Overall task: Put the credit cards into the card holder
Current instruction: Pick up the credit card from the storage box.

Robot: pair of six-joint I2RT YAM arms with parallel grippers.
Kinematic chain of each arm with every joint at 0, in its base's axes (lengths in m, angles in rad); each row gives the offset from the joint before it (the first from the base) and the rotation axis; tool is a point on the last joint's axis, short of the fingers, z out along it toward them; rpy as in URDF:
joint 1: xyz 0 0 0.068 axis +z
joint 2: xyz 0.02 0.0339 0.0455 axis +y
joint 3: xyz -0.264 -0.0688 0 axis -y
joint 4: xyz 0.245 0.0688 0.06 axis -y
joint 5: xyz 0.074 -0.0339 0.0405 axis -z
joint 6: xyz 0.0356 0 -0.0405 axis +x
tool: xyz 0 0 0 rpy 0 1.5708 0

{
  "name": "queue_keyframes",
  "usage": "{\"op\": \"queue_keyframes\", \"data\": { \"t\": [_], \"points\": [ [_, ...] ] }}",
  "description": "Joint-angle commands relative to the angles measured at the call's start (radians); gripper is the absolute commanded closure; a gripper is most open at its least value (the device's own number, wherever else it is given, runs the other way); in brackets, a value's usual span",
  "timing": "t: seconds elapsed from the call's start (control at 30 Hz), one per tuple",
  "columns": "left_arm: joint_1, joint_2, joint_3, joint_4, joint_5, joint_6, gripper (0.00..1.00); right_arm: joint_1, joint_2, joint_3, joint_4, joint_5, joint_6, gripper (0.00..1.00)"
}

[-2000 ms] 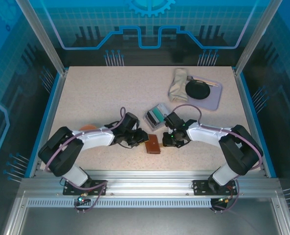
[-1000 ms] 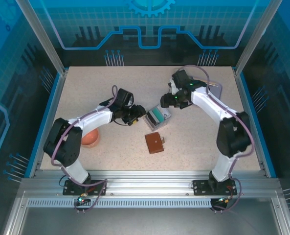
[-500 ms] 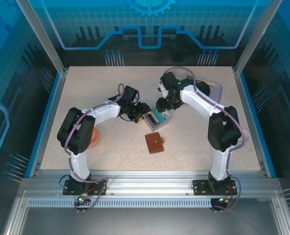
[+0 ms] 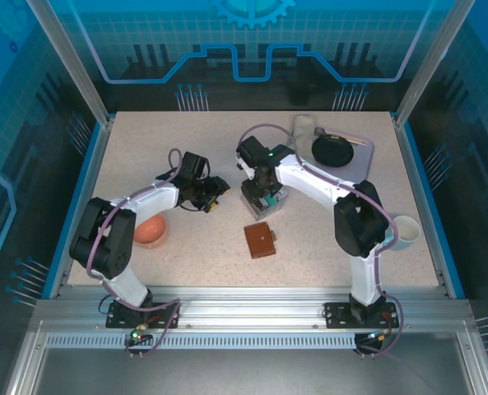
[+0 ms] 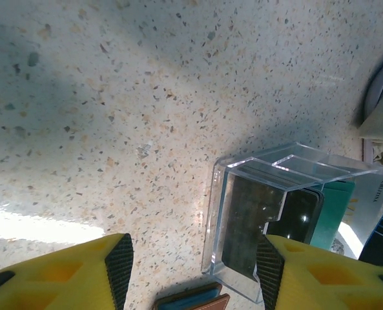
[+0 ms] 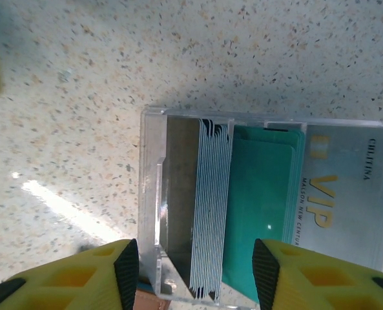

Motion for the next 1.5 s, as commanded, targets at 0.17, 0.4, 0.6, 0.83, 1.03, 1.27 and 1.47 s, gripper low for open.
{"op": "queue_keyframes", "data": {
  "t": [0.17,0.4,0.6,0.83,1.03,1.27,1.47],
  "points": [
    [0.015,-0.112,-0.078,-0.033,-0.078,-0.014,0.42,0.052,0.091,0.057,-0.022,0.146,-0.014,0.49],
    [0.018,-0.148,-0.098,-0.047,-0.09,-0.008,0.41,0.085,0.152,0.073,-0.026,0.231,-0.016,0.53],
    [0.018,-0.147,-0.096,-0.047,-0.083,-0.009,0.41,0.091,0.159,0.079,-0.041,0.301,-0.004,0.55],
    [0.018,-0.138,-0.092,-0.045,-0.076,-0.009,0.41,0.091,0.128,0.077,-0.038,0.344,-0.011,0.55],
    [0.018,-0.124,-0.088,-0.041,-0.062,-0.009,0.41,0.087,0.124,0.08,-0.045,0.348,-0.014,0.58],
    [0.018,-0.122,-0.09,-0.031,-0.053,-0.01,0.41,0.087,0.104,0.069,-0.044,0.362,-0.01,0.62],
    [0.018,-0.116,-0.085,-0.028,-0.048,-0.008,0.41,0.087,0.097,0.06,-0.045,0.373,-0.007,0.62]
  ]
}}
